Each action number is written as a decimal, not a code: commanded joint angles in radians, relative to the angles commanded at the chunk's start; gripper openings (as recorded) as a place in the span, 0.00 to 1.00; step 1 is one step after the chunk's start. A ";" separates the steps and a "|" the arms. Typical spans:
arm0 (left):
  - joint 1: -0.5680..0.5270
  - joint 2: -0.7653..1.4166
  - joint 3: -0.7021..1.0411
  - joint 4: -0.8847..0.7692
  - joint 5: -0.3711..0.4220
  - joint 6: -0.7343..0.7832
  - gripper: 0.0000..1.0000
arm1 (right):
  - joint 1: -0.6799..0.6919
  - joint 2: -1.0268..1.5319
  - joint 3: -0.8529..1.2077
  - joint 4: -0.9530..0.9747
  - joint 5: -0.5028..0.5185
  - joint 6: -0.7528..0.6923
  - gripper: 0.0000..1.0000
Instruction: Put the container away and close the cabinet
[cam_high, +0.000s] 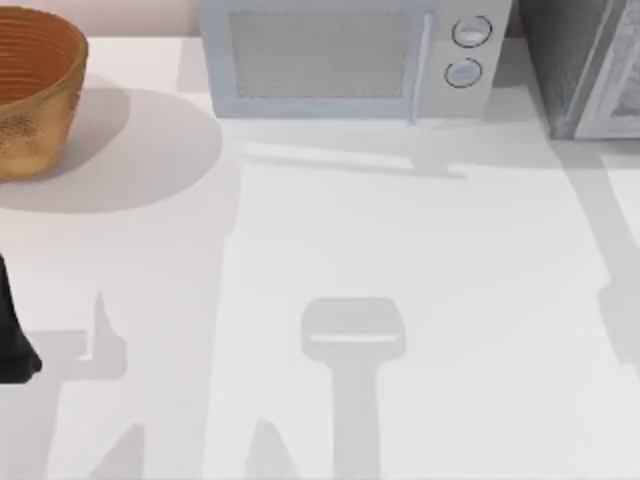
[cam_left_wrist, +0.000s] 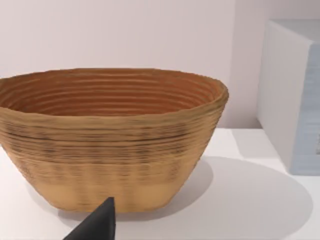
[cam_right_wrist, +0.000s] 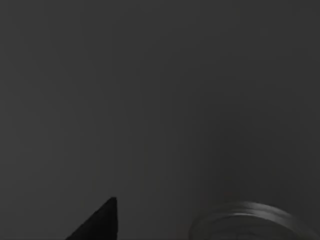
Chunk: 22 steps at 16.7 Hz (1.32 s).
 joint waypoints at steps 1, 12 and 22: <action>0.000 0.000 0.000 0.000 0.000 0.000 1.00 | -0.003 -0.058 -0.061 0.025 -0.008 -0.005 1.00; 0.000 0.000 0.000 0.000 0.000 0.000 1.00 | -0.042 -1.050 -1.364 0.378 -0.109 -0.048 1.00; 0.000 0.000 0.000 0.000 0.000 0.000 1.00 | -0.081 -1.817 -2.447 0.583 -0.114 -0.018 1.00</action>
